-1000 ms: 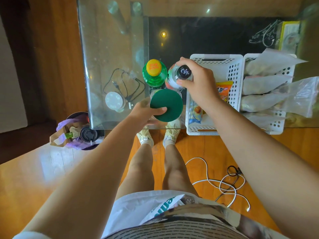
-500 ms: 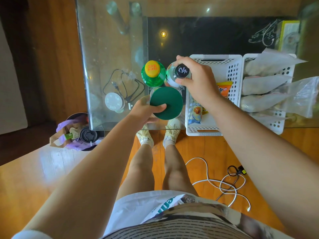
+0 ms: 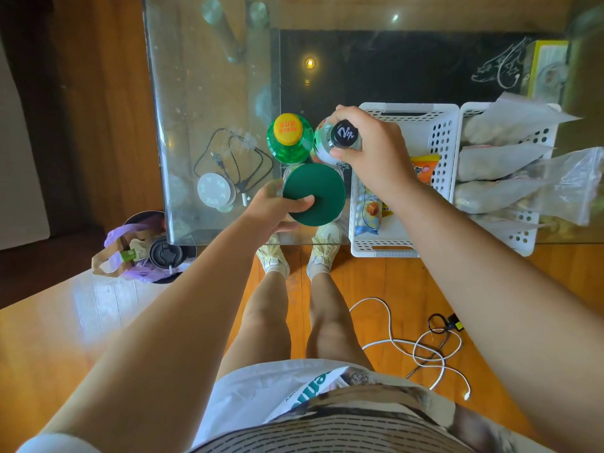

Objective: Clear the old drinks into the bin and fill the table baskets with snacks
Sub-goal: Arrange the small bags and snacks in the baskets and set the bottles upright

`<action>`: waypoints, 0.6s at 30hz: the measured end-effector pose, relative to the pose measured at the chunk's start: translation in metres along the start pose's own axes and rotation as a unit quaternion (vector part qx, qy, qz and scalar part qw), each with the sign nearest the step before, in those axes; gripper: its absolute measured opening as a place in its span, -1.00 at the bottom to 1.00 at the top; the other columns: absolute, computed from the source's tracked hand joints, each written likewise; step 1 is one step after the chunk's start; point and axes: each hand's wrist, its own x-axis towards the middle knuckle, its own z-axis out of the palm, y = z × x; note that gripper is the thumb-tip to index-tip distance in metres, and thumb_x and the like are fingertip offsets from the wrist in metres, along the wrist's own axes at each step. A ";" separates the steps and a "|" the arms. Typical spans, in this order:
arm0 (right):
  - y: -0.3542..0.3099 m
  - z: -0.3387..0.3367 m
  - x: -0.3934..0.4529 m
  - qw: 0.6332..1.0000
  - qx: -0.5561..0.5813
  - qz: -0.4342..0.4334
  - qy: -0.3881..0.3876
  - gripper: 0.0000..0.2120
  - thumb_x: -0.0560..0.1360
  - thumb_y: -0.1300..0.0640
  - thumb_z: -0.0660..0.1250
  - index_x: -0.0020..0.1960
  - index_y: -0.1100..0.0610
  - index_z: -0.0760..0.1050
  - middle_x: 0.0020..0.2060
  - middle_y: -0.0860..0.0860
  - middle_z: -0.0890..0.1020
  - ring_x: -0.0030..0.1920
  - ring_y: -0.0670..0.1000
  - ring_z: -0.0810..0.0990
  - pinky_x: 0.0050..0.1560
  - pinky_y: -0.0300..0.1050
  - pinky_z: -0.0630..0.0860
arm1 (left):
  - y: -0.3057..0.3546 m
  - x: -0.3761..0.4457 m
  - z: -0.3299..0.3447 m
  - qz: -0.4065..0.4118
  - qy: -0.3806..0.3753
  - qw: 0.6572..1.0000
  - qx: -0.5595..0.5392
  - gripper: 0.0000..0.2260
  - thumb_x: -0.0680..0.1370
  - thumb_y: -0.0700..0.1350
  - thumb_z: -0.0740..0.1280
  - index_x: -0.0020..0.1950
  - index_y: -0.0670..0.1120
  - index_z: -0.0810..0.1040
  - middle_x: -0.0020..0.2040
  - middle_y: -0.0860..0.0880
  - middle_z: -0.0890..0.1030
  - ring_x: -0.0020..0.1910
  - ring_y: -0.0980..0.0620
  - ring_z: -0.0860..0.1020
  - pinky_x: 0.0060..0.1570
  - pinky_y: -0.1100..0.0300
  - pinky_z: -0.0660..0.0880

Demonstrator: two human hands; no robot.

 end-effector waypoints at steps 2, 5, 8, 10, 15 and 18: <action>0.000 0.001 -0.001 1.000 0.001 0.000 0.004 -0.66 0.40 0.24 0.41 0.16 0.08 0.50 0.17 0.10 0.60 0.15 0.09 0.57 0.15 -0.07 0.49 | 0.000 -0.001 0.000 0.003 -0.005 1.000 0.006 -0.45 0.46 -0.26 0.41 0.41 -0.10 0.32 0.29 -0.14 0.52 0.11 -0.08 0.58 -0.11 0.15 0.61; 0.000 0.001 -0.001 1.000 0.001 0.001 0.006 -0.67 0.41 0.23 0.40 0.15 0.07 0.50 0.17 0.09 0.60 0.15 0.09 0.57 0.14 -0.04 0.51 | 0.000 -0.002 0.001 0.003 -0.005 1.000 0.007 -0.46 0.46 -0.26 0.41 0.41 -0.10 0.32 0.28 -0.14 0.52 0.09 -0.06 0.58 -0.19 0.20 0.62; 0.001 0.002 -0.001 1.000 0.000 0.002 0.000 -0.66 0.42 0.22 0.39 0.17 0.05 0.47 0.21 0.06 0.57 0.18 0.08 0.55 0.15 -0.03 0.51 | 0.000 -0.002 0.000 0.001 -0.004 1.000 0.008 -0.46 0.47 -0.25 0.40 0.41 -0.09 0.32 0.28 -0.14 0.51 0.16 -0.10 0.56 0.00 0.06 0.60; 0.002 0.003 -0.001 1.000 0.010 0.015 -0.019 -0.59 0.44 0.22 0.37 0.26 0.03 0.41 0.34 0.04 0.47 0.27 0.06 0.49 0.24 -0.06 0.47 | -0.001 -0.002 0.002 -0.004 0.004 1.000 0.016 -0.46 0.47 -0.23 0.41 0.41 -0.07 0.32 0.30 -0.13 0.49 0.24 -0.13 0.50 0.17 -0.10 0.52; -0.001 0.002 -0.013 0.994 0.059 0.079 -0.036 -0.32 0.45 0.17 0.38 0.47 0.05 0.14 0.51 0.04 0.15 0.47 0.04 0.22 0.37 -0.11 0.26 | 0.000 -0.007 0.009 0.005 0.054 0.998 0.044 -0.48 0.47 -0.15 0.42 0.40 -0.03 0.35 0.28 -0.06 0.47 0.24 -0.08 0.46 0.19 -0.12 0.50; 0.005 0.005 -0.024 0.982 0.084 0.165 -0.049 -0.37 0.46 0.11 0.36 0.45 0.09 0.18 0.39 0.05 0.38 0.37 0.07 0.36 0.23 -0.13 0.32 | 0.000 -0.009 0.012 0.010 0.068 0.997 0.040 -0.58 0.50 -0.12 0.39 0.35 -0.07 0.40 0.16 -0.05 0.51 0.11 -0.04 0.49 0.17 -0.07 0.53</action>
